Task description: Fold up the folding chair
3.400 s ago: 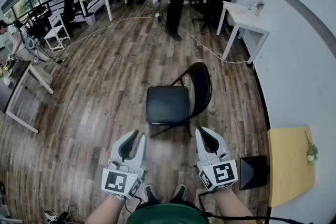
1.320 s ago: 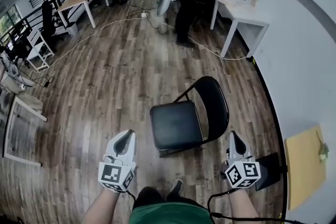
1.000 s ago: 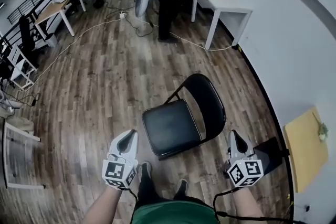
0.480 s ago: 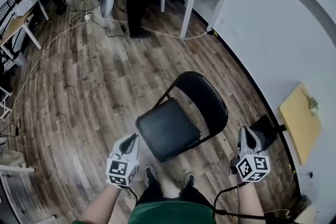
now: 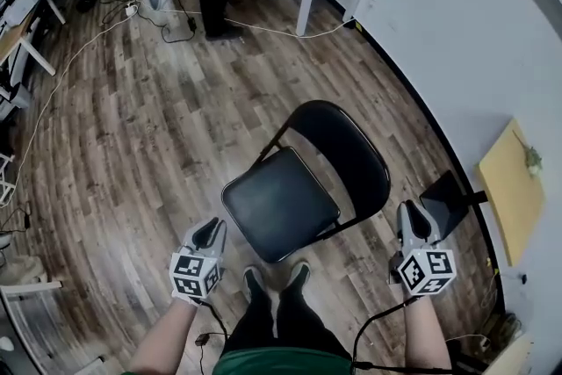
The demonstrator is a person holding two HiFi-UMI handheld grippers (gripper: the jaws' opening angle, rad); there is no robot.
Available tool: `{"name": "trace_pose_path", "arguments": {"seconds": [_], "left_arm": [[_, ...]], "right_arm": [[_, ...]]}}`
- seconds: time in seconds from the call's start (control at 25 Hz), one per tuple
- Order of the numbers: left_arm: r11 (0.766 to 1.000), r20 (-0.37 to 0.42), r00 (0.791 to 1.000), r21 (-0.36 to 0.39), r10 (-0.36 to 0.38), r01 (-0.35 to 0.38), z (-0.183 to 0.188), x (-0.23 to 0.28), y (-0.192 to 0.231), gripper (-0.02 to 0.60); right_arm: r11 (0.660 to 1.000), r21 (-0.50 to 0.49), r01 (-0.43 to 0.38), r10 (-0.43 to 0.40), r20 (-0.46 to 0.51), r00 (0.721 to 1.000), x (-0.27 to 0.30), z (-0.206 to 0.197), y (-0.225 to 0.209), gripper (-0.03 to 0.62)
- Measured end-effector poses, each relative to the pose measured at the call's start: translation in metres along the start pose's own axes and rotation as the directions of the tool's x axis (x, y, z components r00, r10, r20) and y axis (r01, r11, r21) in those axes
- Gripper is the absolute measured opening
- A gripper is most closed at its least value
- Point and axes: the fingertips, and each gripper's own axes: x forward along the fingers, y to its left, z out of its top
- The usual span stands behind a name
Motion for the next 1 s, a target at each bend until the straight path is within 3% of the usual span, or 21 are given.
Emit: {"name": "trace_pose_path", "arguments": {"seconds": [0.08, 0.24, 0.48, 0.68, 0.84, 1.0], "left_arm": [[0.997, -0.027, 0.999, -0.07, 0.022, -0.024, -0.012, 0.015, 0.014, 0.082], [0.976, -0.08, 0.996, -0.212, 0.029, -0.046, -0.045, 0.048, 0.039, 0.125], [0.9, -0.157, 0.986, -0.435, -0.061, -0.013, -0.123, 0.096, 0.057, 0.233], [0.852, -0.241, 0.958, -0.523, -0.154, 0.005, -0.196, 0.142, 0.066, 0.277], [0.83, -0.277, 0.95, -0.556, -0.142, -0.038, -0.255, 0.175, 0.087, 0.288], [0.78, -0.273, 0.955, -0.621, -0.118, -0.081, -0.311, 0.207, 0.108, 0.327]], "right_arm": [[1.0, -0.001, -0.019, 0.019, -0.016, 1.0, 0.017, -0.009, -0.011, 0.093], [0.999, -0.013, -0.035, 0.034, -0.047, 0.998, 0.052, -0.025, -0.031, 0.106], [0.996, -0.041, -0.074, 0.071, -0.074, 0.995, 0.092, -0.044, -0.047, 0.161], [0.993, -0.069, -0.093, 0.086, -0.099, 0.991, 0.118, -0.062, -0.055, 0.196], [0.989, -0.116, -0.093, 0.083, -0.093, 0.992, 0.134, -0.083, -0.052, 0.215], [0.985, -0.158, -0.062, 0.055, -0.05, 0.997, 0.148, -0.093, -0.057, 0.25]]}}
